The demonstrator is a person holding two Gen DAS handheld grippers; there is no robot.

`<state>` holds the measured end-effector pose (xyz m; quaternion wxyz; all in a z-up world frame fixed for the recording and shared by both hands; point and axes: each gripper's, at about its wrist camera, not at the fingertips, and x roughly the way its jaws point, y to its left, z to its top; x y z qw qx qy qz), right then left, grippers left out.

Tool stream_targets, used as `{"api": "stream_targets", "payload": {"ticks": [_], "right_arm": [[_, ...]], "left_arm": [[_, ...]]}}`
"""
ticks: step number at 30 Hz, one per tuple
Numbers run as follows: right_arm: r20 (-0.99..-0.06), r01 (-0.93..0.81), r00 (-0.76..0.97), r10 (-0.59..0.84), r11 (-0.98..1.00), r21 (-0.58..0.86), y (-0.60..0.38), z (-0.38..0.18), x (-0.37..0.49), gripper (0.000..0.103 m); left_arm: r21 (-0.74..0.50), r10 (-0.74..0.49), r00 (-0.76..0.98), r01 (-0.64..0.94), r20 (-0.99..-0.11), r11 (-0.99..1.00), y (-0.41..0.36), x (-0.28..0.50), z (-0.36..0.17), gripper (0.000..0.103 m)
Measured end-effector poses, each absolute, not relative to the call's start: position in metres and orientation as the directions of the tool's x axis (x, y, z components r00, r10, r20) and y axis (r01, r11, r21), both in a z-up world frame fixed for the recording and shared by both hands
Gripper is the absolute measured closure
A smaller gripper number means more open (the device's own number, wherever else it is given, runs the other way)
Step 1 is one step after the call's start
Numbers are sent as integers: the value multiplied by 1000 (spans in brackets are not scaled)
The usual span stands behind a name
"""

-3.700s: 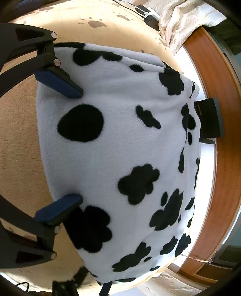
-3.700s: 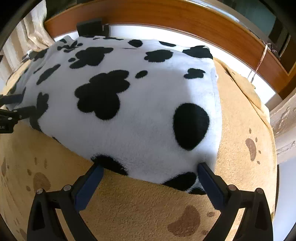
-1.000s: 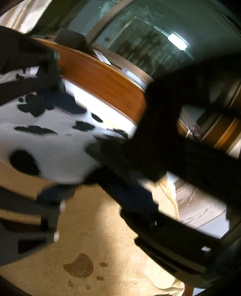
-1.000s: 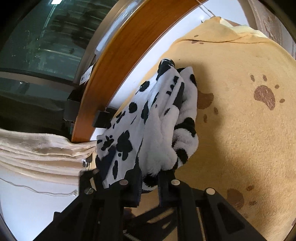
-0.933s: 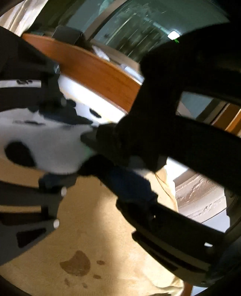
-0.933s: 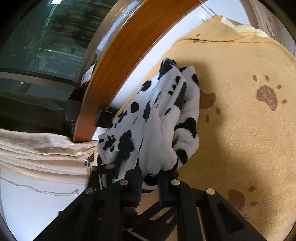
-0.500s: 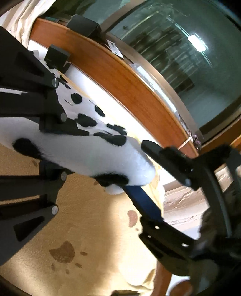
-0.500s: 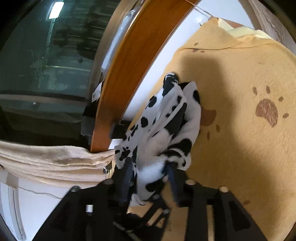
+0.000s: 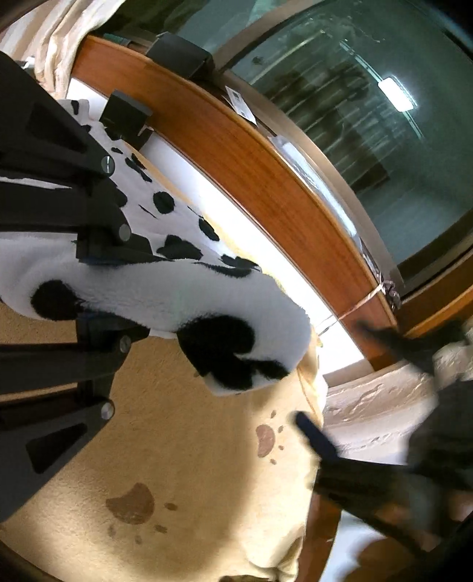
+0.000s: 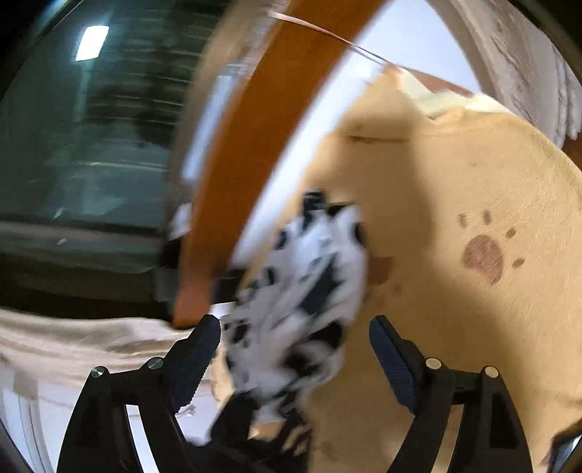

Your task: Fold clothes

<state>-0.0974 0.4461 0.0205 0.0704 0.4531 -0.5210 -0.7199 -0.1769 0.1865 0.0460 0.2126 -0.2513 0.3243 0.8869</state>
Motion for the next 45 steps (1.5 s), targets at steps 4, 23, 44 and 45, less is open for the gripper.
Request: {"api": "stream_targets", "payload": {"ticks": [4,23,44,45], "right_arm": [[-594,-406,-532,-604,-434,804,444,-17,-141,17],[-693,-408,-340,-636,-564,718,404,-56,-244,21],[-631,34,-299,-716,-669,743,237,103,-287,74],[-636,52,-282,-719,-673,738,220,104,-289,74]], "left_arm": [[453,215,-782,-535,-585,-714,180,-179,52,84],[365,239,-767,-523,-596,-770,171,-177,64,84],[48,108,-846,-156,-523,-987,39,-143,124,84],[30,93,-846,-128,-525,-991,29,-140,124,84]]}}
